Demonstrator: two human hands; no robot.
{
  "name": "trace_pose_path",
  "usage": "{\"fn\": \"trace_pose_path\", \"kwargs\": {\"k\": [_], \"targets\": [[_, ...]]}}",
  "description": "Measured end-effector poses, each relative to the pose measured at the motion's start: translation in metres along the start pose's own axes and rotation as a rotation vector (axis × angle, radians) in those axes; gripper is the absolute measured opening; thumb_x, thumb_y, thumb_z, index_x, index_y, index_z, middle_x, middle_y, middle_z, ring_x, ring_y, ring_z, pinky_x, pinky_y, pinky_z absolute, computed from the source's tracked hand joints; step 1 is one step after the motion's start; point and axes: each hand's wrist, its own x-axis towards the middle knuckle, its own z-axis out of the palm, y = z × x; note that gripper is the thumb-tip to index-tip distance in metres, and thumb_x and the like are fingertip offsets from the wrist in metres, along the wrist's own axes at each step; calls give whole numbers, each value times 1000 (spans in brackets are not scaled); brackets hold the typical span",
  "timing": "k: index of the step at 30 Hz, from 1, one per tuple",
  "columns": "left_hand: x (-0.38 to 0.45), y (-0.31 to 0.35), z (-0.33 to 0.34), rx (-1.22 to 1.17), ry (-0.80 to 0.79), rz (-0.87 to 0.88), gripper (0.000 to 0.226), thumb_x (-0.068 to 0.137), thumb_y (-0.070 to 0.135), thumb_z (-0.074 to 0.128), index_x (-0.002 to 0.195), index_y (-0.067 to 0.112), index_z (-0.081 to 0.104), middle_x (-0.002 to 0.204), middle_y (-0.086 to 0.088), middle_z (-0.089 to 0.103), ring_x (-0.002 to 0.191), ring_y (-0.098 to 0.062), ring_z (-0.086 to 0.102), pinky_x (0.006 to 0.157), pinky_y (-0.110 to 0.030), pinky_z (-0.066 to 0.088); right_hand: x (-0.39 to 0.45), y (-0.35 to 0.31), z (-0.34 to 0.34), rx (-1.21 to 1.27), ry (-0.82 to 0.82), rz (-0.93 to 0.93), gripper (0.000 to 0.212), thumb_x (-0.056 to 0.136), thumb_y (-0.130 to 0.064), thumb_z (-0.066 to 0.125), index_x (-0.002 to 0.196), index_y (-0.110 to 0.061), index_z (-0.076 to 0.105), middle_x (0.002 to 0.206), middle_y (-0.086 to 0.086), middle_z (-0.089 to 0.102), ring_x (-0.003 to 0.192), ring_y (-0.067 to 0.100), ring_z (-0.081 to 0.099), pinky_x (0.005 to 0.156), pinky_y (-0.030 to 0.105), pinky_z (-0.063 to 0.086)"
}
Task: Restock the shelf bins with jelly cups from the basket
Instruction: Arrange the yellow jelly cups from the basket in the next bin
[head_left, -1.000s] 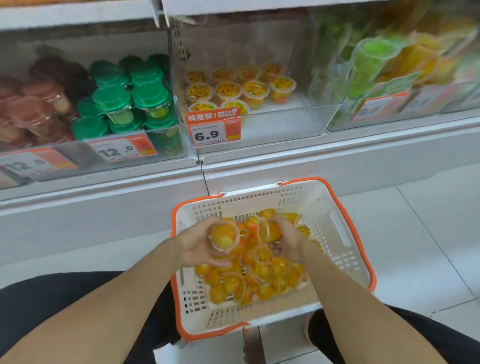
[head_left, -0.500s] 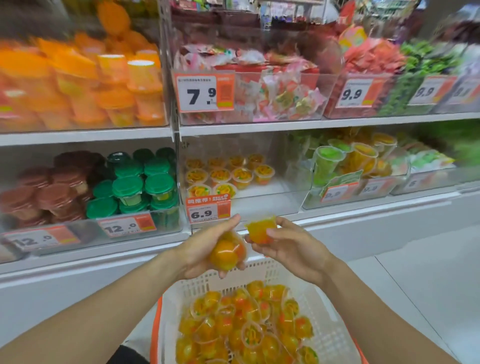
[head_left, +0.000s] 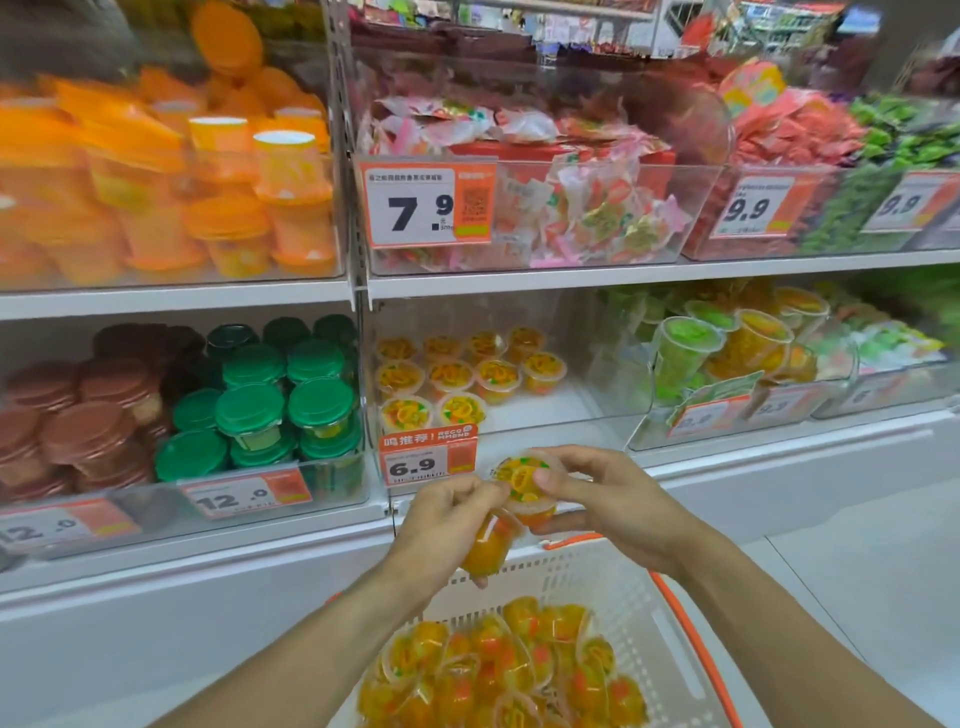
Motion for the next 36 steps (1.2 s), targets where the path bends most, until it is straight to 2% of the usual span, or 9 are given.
{"fn": "trace_pose_path", "kwargs": {"k": [6, 9, 17, 20, 21, 23, 29, 32, 36], "targets": [[1, 1, 2, -119, -13, -7, 33, 96, 38, 61, 93, 5, 69, 86, -16, 74, 72, -35, 71, 51, -34, 51, 32, -31, -2, 301, 330, -104, 22, 89, -6, 68, 107, 6, 63, 103, 22, 72, 97, 35, 72, 80, 48, 61], [1, -5, 7, -119, -88, -31, 34, 95, 42, 61, 94, 9, 69, 88, -14, 75, 74, -32, 73, 53, -34, 51, 76, -47, -13, 121, 497, -114, 14, 90, -4, 69, 101, -4, 60, 107, 21, 69, 96, 31, 69, 86, 47, 59], [9, -10, 11, -147, -124, -52, 32, 91, 38, 67, 91, 6, 66, 88, -14, 76, 76, -42, 69, 50, -33, 52, 152, -43, -25, -234, 256, 468, 14, 102, 3, 47, 94, -3, 57, 87, 10, 61, 75, 20, 60, 74, 39, 59], [13, -13, 9, -125, -134, -49, 31, 90, 43, 68, 87, 13, 66, 92, -12, 76, 79, -39, 72, 51, -33, 53, 167, -41, -27, -440, 272, 520, 27, 102, -7, 51, 129, -9, 57, 124, 8, 57, 107, 20, 58, 102, 36, 47], [14, -14, 8, -119, -131, -50, 31, 89, 45, 69, 86, 14, 66, 94, -13, 76, 81, -39, 72, 52, -33, 54, 170, -41, -26, -463, 294, 511, 35, 102, -9, 53, 137, -9, 54, 139, 7, 52, 122, 21, 53, 107, 36, 43], [15, -15, 4, -109, -118, -56, 32, 90, 44, 68, 89, 12, 66, 95, -11, 76, 85, -38, 72, 52, -33, 54, 172, -38, -27, -454, 329, 507, 39, 99, -8, 57, 138, -6, 54, 145, 7, 49, 125, 20, 51, 107, 36, 45], [14, -15, -5, -59, -97, -72, 29, 93, 42, 65, 91, 13, 64, 91, 0, 77, 82, -29, 73, 53, -32, 54, 172, -27, -23, -334, 347, 452, 25, 93, 8, 59, 118, 6, 60, 113, 13, 64, 89, 20, 62, 90, 42, 56], [10, -11, -3, -84, -102, -27, 32, 93, 39, 66, 95, 7, 63, 88, 2, 77, 67, -22, 69, 53, -33, 53, 171, -28, -26, -384, 406, 396, 23, 89, 9, 65, 112, 9, 61, 92, 16, 68, 69, 23, 67, 64, 39, 61], [5, -5, 5, -162, -29, 59, 32, 91, 33, 70, 105, 6, 60, 78, 12, 72, 70, -19, 68, 54, -30, 52, 150, -44, -28, -734, 545, 42, 9, 86, -11, 67, 91, -14, 73, 94, 8, 74, 81, 24, 71, 75, 42, 62]]}}
